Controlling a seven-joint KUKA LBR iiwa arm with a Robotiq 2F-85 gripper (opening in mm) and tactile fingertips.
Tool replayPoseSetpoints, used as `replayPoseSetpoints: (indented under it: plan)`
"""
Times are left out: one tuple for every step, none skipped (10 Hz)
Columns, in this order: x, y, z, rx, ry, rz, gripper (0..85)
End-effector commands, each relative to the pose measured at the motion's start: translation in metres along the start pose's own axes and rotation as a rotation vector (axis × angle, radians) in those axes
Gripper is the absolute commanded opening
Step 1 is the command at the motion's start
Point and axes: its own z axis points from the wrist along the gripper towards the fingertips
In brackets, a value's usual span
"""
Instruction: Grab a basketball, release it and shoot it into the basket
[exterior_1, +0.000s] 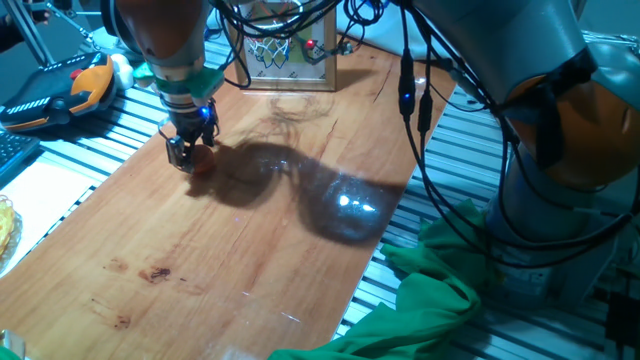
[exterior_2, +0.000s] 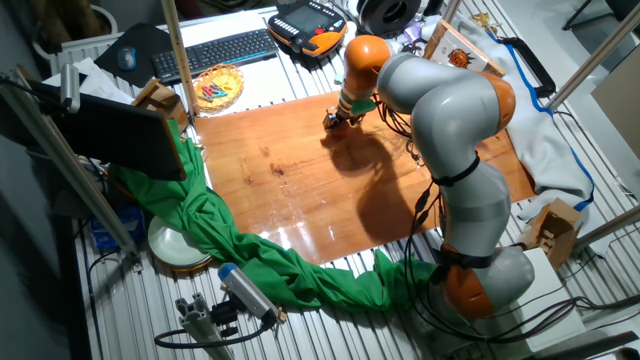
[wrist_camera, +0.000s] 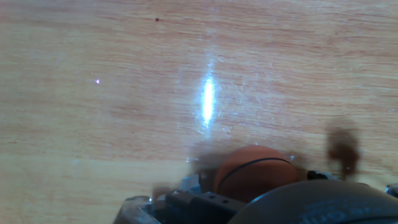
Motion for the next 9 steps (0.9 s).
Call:
replayPoseSetpoints:
  plan:
    - [-0.0001, 0.0004, 0.0012, 0.0, -0.001, 0.002, 85.0]
    - [-0.0004, 0.0004, 0.0033, 0.002, -0.005, 0.003, 85.0]
    - [-0.0006, 0.0002, 0.0049, 0.002, -0.005, 0.003, 85.0]
    - [-0.0008, -0.0002, 0.0054, 0.0, -0.004, 0.0, 85.0]
    - [-0.0008, -0.0002, 0.0054, -0.003, -0.001, -0.001, 85.0]
    - [-0.0009, -0.0003, 0.0056, -0.005, 0.0, -0.008, 82.3]
    - [-0.0009, -0.0005, 0.0063, -0.005, 0.0, -0.018, 72.3]
    - [-0.0009, -0.0007, 0.0066, -0.005, 0.0, -0.03, 59.7]
    - [-0.001, -0.0009, 0.0054, -0.008, 0.0, -0.04, 44.3]
